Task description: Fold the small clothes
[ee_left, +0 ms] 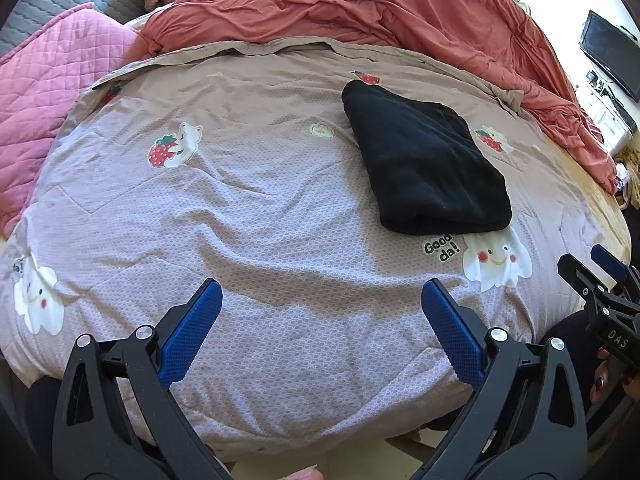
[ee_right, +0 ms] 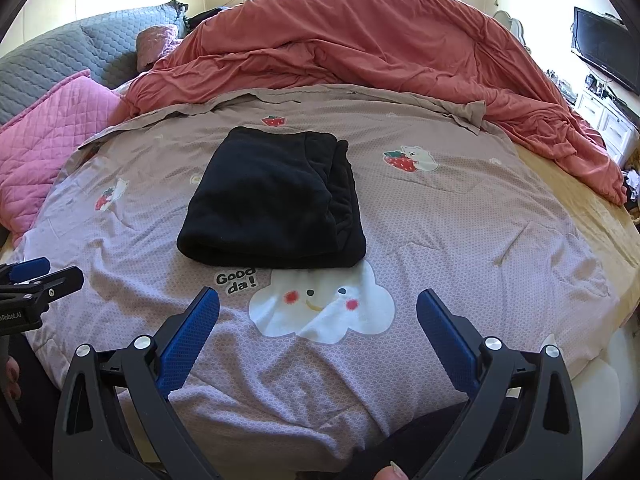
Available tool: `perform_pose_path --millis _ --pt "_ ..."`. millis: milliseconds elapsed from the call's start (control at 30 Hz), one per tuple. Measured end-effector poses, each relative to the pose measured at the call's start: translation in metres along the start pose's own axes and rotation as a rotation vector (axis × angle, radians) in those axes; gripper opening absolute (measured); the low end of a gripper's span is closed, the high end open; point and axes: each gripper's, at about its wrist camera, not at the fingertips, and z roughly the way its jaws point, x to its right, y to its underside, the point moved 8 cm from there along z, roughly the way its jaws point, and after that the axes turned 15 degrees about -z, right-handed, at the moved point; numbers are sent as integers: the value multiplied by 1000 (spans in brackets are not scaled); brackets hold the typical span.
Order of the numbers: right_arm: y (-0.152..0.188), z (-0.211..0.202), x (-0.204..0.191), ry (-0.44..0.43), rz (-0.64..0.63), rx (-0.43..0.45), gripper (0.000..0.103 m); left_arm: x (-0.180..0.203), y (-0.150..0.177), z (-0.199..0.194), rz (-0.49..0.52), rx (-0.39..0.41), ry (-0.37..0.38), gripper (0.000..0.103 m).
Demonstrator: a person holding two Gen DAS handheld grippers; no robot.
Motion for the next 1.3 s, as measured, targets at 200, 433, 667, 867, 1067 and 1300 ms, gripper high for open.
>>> perform_pose_path --millis 200,433,667,867,1067,1300 --pt "0 0 0 0 0 -1 98 -1 0 0 1 1 -1 94" --pt "0 0 1 1 -2 0 98 -3 -2 -1 0 6 -15 94" --pt "0 1 1 0 -4 -1 98 -3 -2 -1 -3 10 -21 94" --pt "0 1 1 0 -4 -1 98 -4 -1 -1 -4 7 -26 94" --pt "0 1 1 1 -6 -2 98 -3 0 -2 -9 7 -29 94" --pt "0 1 1 2 -7 -2 98 -4 0 -2 -7 7 -28 94"
